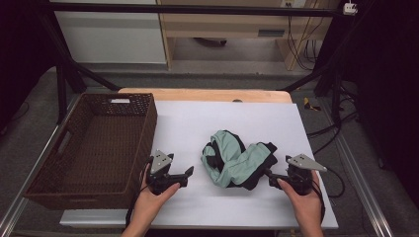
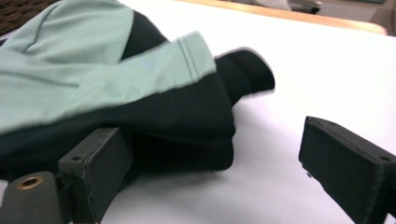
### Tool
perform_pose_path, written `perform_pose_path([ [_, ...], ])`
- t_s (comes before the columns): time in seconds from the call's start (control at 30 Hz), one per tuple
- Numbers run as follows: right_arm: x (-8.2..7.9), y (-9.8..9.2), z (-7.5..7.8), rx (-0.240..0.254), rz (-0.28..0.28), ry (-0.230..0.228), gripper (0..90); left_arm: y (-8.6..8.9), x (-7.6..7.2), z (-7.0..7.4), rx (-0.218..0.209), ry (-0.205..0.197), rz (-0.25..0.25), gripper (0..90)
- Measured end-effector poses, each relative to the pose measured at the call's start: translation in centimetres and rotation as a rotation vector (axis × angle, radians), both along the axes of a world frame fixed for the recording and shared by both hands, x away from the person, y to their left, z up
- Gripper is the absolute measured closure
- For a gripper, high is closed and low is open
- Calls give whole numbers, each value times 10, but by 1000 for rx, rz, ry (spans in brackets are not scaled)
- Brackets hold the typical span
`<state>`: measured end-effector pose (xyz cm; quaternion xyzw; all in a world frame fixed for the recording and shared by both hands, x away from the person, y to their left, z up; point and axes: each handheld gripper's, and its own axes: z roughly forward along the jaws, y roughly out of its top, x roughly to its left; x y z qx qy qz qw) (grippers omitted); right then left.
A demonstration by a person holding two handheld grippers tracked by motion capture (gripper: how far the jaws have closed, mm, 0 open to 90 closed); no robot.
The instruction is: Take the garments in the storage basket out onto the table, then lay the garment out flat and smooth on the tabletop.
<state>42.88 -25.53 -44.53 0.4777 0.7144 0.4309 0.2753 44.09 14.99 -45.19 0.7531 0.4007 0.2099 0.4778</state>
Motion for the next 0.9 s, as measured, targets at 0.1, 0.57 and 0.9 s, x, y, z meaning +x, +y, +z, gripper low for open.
perform_pose_path([
  [0.1, -1, -2, 3, -8, -44, -26, 85, -1, 0, -3, 10, 6, -1, 138],
  [0.57, -13, -3, 20, 26, -46, -84, 126, -3, -1, -6, 18, 7, -2, 146],
  [0.9, -15, 29, 27, -23, 56, -49, 246, -13, -3, -11, 46, 16, -34, 148],
])
